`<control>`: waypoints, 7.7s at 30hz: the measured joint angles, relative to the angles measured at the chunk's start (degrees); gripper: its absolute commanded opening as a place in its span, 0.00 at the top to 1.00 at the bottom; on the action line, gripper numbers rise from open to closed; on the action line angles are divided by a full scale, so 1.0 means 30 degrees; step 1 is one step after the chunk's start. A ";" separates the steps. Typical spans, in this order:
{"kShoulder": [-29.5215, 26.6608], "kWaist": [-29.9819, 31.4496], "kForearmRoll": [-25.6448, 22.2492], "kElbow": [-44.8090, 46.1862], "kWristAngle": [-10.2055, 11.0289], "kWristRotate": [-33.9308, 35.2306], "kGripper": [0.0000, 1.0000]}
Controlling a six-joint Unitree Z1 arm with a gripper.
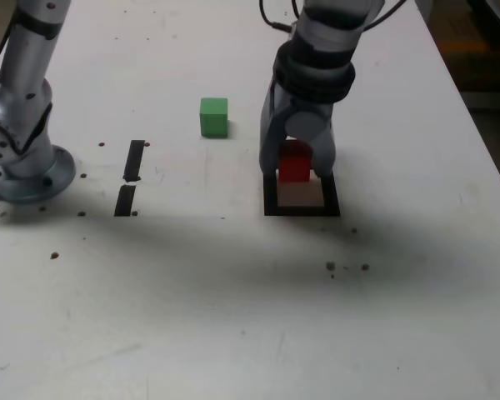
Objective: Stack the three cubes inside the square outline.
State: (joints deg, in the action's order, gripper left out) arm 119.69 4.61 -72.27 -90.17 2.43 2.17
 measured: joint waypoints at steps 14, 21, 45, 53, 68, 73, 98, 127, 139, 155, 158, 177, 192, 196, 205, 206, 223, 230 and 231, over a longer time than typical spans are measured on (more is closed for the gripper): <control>0.0338 0.0000 0.0639 0.0271 0.0144 0.0017 0.77; 0.0378 0.0000 0.0777 0.0340 0.0207 0.0019 0.58; -0.2127 -0.0703 -0.2282 -0.0683 0.1437 -0.0577 0.00; -0.1913 -0.4554 -0.2857 -0.3839 0.3384 -0.6051 0.01; 0.2289 -0.8359 -0.1842 -0.6212 0.4776 -1.5460 0.03; 0.2480 -0.8418 -0.0927 -0.5380 0.4742 -1.5722 0.07; 0.2873 -0.8735 0.1193 -0.3932 0.3990 -1.5751 0.84; -0.1297 -0.0404 -0.4980 -0.3462 -0.0415 0.1710 0.84; -0.0177 0.0126 -0.4358 -0.3358 0.0104 0.2781 0.84; 0.0021 0.0348 -0.3446 -0.3317 0.0376 0.2785 0.76; 0.0120 0.0348 -0.3345 -0.3189 0.0346 0.2785 0.70; 0.0422 0.0349 -0.2792 -0.3122 -0.0001 0.2380 0.45; 0.0418 0.0349 -0.2953 -0.2799 -0.0069 0.2311 0.01; -0.0164 0.0348 -0.3981 -0.2835 0.0224 0.2308 0.00; -0.4850 -0.3270 -0.5674 0.0028 0.2964 -0.1937 0.00; -0.5437 -0.3984 -0.5503 0.0724 0.3405 -0.2682 0.00; -0.5818 -0.7521 0.4467 0.9438 0.1885 -0.7162 0.00; -0.4714 -0.7521 0.5642 1.0334 0.1801 -0.7162 0.05; -0.4559 -0.7521 0.5700 1.0334 0.1884 -0.7162 0.07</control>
State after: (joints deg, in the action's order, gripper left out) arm 106.02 -17.95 -55.17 -59.17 8.08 -19.31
